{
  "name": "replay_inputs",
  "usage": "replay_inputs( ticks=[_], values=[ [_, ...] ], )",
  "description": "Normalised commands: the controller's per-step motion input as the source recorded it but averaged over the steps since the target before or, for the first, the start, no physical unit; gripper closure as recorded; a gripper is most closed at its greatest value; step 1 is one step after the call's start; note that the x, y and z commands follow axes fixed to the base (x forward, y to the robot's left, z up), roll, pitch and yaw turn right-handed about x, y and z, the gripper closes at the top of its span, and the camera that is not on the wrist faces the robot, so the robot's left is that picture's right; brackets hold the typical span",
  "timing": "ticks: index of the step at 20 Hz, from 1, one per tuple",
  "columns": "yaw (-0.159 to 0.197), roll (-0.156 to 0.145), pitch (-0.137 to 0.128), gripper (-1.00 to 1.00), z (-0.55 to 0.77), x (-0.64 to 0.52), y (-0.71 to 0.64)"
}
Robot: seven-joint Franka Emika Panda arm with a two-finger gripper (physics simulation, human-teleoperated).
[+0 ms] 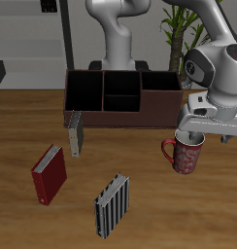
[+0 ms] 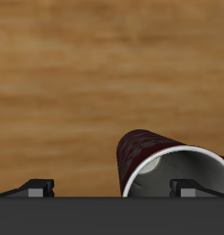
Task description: Place the red mug into the back desk caddy's right compartment
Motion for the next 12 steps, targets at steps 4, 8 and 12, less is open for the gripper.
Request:
replay_inputs(
  ticks=[4,8,12],
  values=[
    [-0.004,-0.016,0.051,-1.0,-0.38,0.06,-0.1],
    [-0.023,-0.012,0.062,-1.0,-0.44,0.06,-0.12],
    [-0.022,0.006,0.018,1.0,-0.16,0.02,-0.07]
  ],
)
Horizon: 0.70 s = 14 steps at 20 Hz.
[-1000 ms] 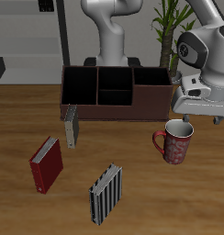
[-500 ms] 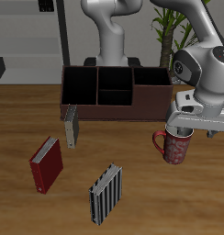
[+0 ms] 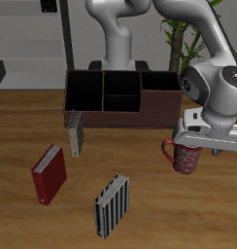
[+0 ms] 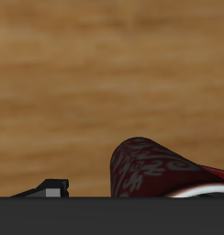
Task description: Place the red mug into the back desk caddy's right compartment
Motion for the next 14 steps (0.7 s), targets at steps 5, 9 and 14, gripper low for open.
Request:
replay_inputs(
  ticks=[5,9,14],
  values=[
    [-0.005,-0.003,-0.009,1.0,0.06,-0.02,-0.09],
    [0.013,-0.02,-0.055,1.0,0.44,-0.05,-0.23],
    [0.037,-0.023,-0.066,1.0,0.51,-0.11,-0.26]
  ],
)
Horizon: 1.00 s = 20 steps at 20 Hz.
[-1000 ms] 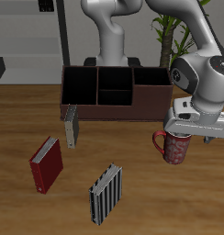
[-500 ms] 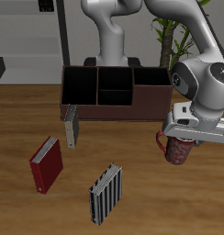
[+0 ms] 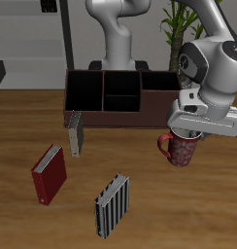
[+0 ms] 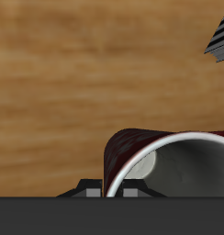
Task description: Place the red mug into the back desk caddy's right compartment
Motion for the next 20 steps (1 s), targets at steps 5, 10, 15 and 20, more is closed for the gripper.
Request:
replay_inputs(
  ticks=[5,10,15,20],
  values=[
    [0.048,-0.031,-0.103,1.0,0.8,-0.28,-0.39],
    [0.044,-0.034,-0.079,1.0,0.74,-0.43,-0.41],
    [0.065,-0.016,-0.089,1.0,0.69,-0.57,-0.33],
    [0.044,0.006,-0.07,1.0,0.63,-0.67,-0.15]
  ],
)
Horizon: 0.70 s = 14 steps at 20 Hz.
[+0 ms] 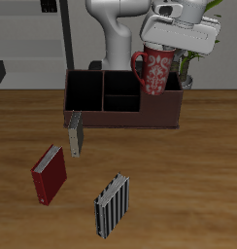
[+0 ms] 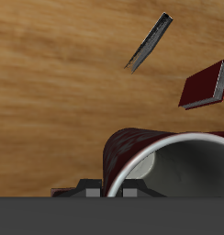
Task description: Place the red mug into the back desk caddy's right compartment
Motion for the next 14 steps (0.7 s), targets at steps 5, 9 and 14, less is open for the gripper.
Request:
replay_inputs(
  ticks=[5,9,14],
  values=[
    [0.052,0.005,-0.063,1.0,0.51,-0.65,-0.05],
    [-0.003,-0.021,-0.011,1.0,0.2,-0.47,-0.03],
    [-0.013,-0.012,0.016,1.0,0.06,-0.54,0.05]
  ],
)
